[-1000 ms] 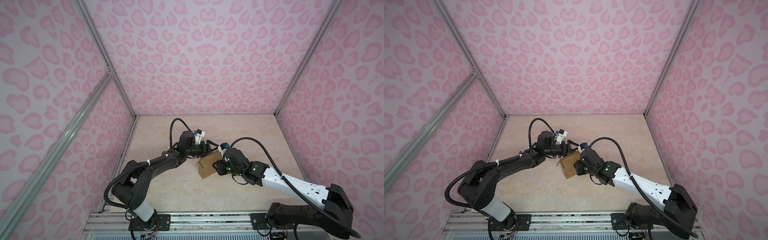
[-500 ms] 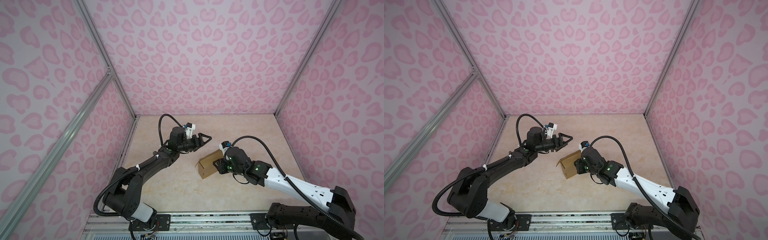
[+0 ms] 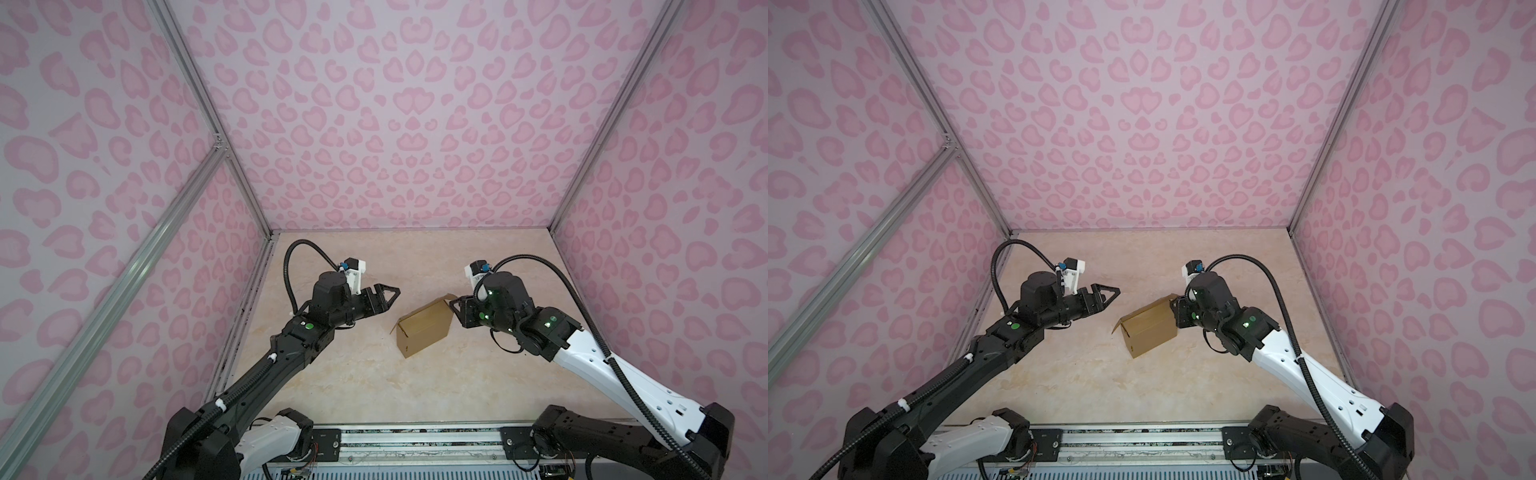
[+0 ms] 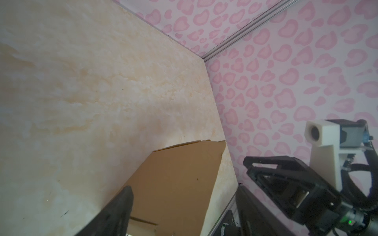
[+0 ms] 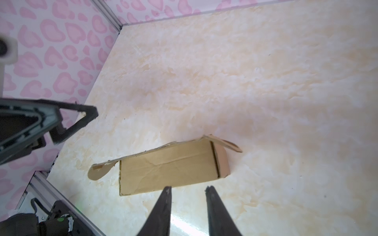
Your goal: Fold the paper box
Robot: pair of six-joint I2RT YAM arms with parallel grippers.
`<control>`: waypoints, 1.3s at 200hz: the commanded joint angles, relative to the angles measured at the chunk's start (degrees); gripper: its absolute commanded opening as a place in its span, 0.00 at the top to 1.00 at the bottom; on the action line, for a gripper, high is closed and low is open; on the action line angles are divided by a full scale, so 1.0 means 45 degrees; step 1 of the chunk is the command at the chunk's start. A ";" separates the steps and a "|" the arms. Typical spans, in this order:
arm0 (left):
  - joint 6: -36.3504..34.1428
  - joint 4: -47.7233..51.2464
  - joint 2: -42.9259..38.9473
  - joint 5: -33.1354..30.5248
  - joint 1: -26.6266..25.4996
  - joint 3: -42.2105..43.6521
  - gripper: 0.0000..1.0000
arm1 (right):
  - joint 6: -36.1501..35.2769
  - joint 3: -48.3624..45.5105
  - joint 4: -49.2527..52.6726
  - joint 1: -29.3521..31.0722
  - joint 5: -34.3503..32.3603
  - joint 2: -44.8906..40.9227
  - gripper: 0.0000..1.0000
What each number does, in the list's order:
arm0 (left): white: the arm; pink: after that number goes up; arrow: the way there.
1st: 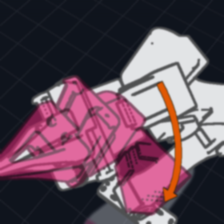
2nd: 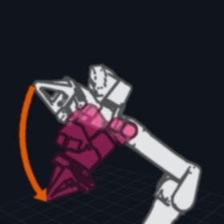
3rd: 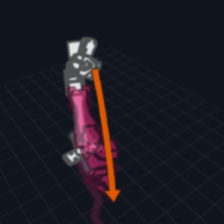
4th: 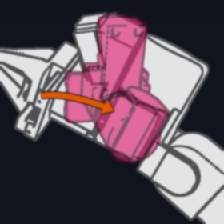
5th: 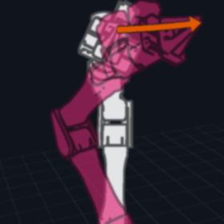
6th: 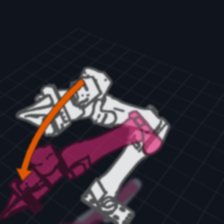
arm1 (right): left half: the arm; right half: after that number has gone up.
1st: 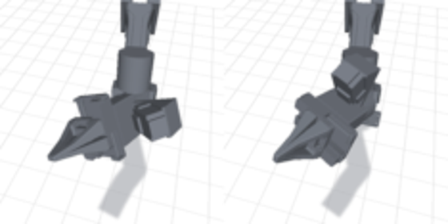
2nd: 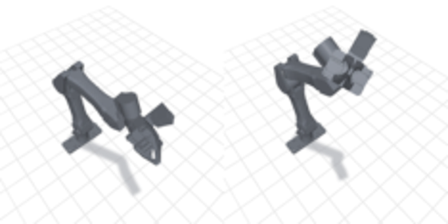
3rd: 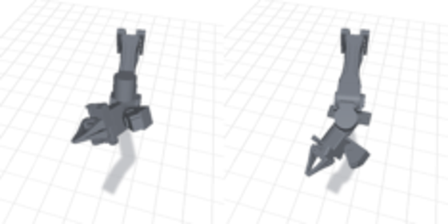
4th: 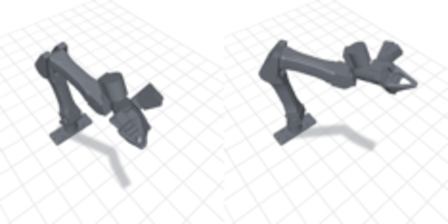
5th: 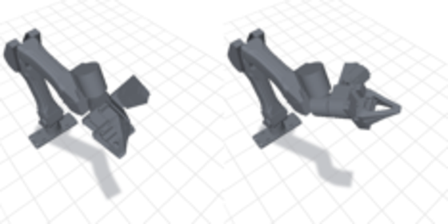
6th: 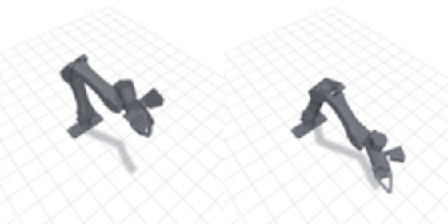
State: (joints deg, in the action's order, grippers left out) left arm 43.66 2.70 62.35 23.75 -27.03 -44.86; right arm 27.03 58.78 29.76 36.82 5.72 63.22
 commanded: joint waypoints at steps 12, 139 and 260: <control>-0.1152 0.1816 -0.1037 -0.0298 -0.0144 0.0264 0.22 | -0.1908 0.0266 0.0731 -0.1271 0.1308 0.0186 0.61; -0.1911 0.3163 -0.2451 -0.1327 -0.1352 0.0868 0.34 | -0.3876 -0.0230 -0.1101 -0.2128 0.3026 0.1556 0.47; -0.1831 0.2572 -0.1459 -0.1371 -0.1767 0.0629 0.41 | -0.3914 -0.0529 -0.1789 -0.2137 0.3240 0.2003 0.53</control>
State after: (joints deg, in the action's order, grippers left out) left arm 35.83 16.36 55.27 17.78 -34.79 -41.41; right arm 9.85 57.21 23.42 27.16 19.25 71.94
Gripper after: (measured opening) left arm 0.595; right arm 0.472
